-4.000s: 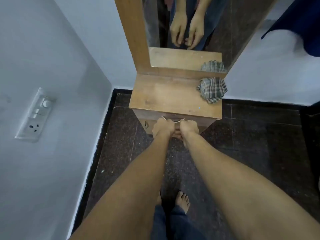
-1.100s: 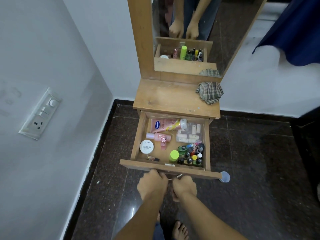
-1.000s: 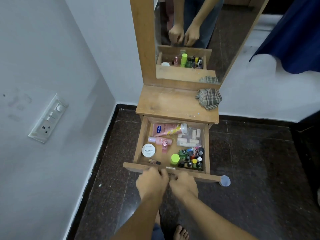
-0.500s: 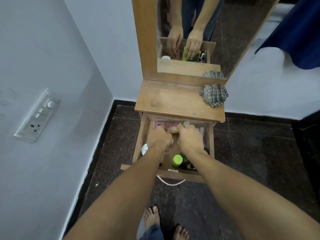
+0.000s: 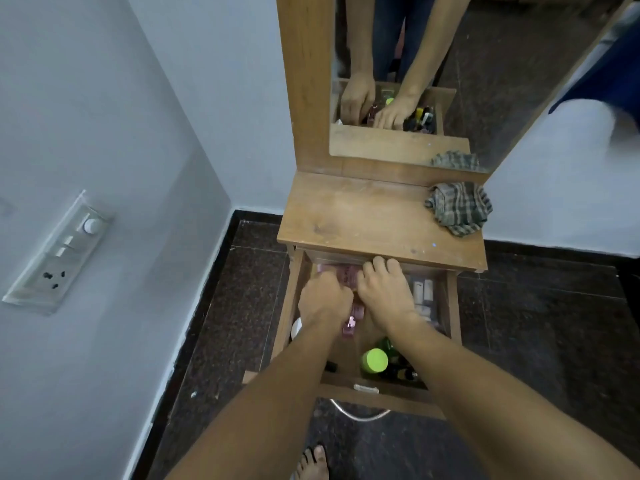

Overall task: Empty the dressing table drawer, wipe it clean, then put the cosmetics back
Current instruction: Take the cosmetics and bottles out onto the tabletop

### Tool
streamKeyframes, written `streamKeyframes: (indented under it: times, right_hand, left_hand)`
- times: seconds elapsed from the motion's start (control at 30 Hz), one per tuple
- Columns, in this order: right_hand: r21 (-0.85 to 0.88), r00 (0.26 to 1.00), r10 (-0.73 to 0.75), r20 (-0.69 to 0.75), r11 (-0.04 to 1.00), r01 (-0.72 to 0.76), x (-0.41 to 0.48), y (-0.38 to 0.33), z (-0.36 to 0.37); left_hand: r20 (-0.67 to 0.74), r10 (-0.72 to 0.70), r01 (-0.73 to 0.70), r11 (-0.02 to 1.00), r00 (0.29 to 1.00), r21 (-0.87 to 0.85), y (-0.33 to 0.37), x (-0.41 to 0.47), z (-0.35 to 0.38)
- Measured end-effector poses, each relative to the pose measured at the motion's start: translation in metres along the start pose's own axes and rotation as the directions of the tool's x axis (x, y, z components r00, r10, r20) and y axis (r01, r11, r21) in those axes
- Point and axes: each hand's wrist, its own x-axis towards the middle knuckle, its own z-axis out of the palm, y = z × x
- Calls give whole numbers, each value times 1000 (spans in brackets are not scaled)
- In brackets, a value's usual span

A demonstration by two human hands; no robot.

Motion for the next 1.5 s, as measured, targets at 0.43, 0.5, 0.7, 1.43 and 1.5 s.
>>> streamKeyframes:
  times: [0.43,0.5,0.7,1.43,1.5]
  right_hand:
    - [247,955,79,-287,969,-6,-29,22,-2]
    - [365,935,152,-322,931,-25,-35,29,-14]
    - [719,871,375,-317,694,-37,-30,41,-52]
    - [990,943,333,-28,-119,71,124,55,-82]
    - [991,933,359,3,-129,46,130,52,-80]
  left_hand:
    - [-368,245,-286,956,897,-59,-3,-25,-21]
    - [-470,268,-350,932,841,-93,2,-32,-29]
    - [-639,107,-454,791,762,-409,23,-35,-53]
    - [-463,176,-278,947,869,-163,18,102,-64]
    - [-471,177,-280,947,864,-156,19,111,-63]
